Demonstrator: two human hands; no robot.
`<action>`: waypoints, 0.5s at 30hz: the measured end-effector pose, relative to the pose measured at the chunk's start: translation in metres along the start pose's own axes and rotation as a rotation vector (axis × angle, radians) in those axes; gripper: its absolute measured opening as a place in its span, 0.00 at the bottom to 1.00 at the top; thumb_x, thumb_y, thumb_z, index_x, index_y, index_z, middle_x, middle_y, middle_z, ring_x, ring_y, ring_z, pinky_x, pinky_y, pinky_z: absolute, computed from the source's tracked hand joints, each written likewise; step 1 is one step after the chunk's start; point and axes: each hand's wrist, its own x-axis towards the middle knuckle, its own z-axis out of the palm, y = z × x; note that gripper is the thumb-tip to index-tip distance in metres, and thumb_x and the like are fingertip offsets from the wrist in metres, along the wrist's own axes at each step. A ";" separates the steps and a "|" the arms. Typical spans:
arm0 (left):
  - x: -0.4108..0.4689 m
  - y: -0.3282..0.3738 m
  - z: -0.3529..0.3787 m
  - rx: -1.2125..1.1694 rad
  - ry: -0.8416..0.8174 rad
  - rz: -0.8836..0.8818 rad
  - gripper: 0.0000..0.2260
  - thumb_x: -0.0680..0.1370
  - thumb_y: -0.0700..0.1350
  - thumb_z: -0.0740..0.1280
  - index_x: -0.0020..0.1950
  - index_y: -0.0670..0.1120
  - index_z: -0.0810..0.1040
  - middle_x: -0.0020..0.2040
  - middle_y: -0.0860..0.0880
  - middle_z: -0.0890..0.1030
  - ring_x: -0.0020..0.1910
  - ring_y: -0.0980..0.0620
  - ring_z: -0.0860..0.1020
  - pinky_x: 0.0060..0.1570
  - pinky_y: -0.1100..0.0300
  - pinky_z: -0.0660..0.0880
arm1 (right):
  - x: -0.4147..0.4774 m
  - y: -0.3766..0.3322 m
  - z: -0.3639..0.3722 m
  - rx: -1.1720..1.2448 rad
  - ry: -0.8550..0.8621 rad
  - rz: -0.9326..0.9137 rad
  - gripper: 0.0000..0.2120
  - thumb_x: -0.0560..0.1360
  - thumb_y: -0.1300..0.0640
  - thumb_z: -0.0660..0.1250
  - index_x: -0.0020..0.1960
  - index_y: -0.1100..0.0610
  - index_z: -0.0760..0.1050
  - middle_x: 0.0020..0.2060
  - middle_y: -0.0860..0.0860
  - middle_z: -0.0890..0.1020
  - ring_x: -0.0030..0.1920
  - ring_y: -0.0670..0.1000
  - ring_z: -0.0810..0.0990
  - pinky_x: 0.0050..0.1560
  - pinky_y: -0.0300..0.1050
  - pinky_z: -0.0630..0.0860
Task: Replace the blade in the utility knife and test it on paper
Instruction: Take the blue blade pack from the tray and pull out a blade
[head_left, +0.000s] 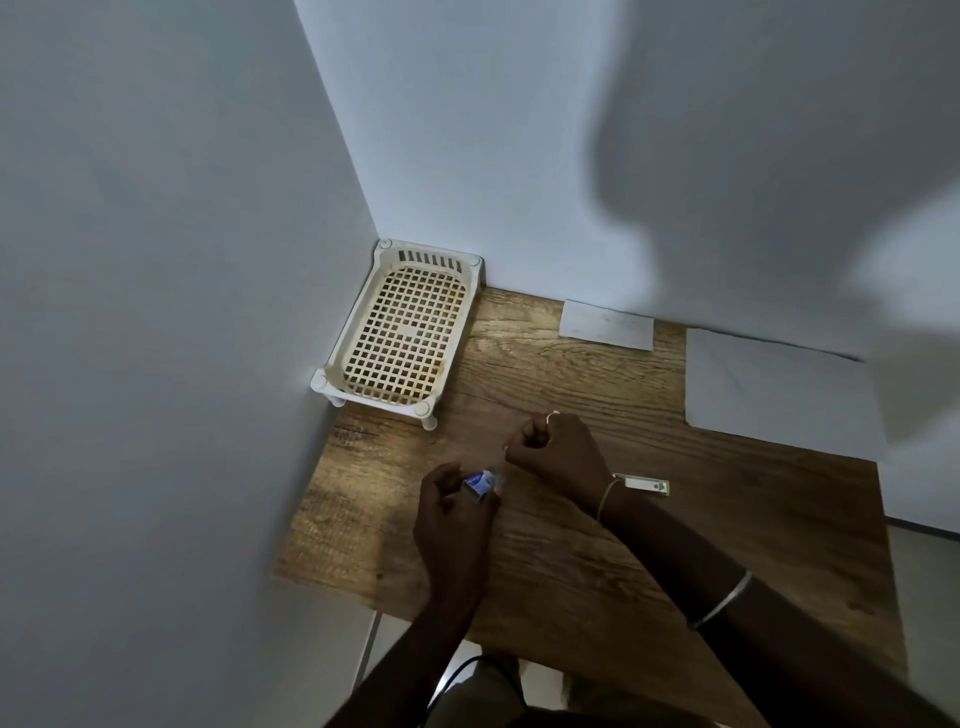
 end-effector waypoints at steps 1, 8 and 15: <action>-0.001 -0.006 0.000 0.038 -0.004 -0.006 0.21 0.69 0.52 0.80 0.58 0.62 0.78 0.54 0.62 0.82 0.54 0.61 0.81 0.52 0.67 0.78 | 0.000 0.002 0.004 -0.017 -0.009 0.004 0.05 0.68 0.61 0.75 0.34 0.59 0.83 0.35 0.53 0.87 0.39 0.50 0.86 0.43 0.49 0.81; -0.009 -0.026 0.000 0.343 0.006 0.111 0.17 0.70 0.47 0.80 0.57 0.51 0.82 0.53 0.56 0.83 0.53 0.53 0.79 0.57 0.48 0.76 | -0.010 0.015 0.022 -0.084 -0.066 -0.018 0.04 0.64 0.57 0.74 0.32 0.54 0.81 0.33 0.47 0.85 0.37 0.41 0.83 0.38 0.34 0.77; -0.011 -0.021 0.006 0.524 -0.038 0.125 0.18 0.70 0.52 0.79 0.58 0.50 0.83 0.55 0.52 0.83 0.56 0.48 0.78 0.56 0.56 0.66 | -0.022 0.020 0.021 -0.126 -0.021 -0.063 0.05 0.65 0.55 0.73 0.32 0.49 0.78 0.30 0.43 0.80 0.36 0.38 0.80 0.37 0.29 0.71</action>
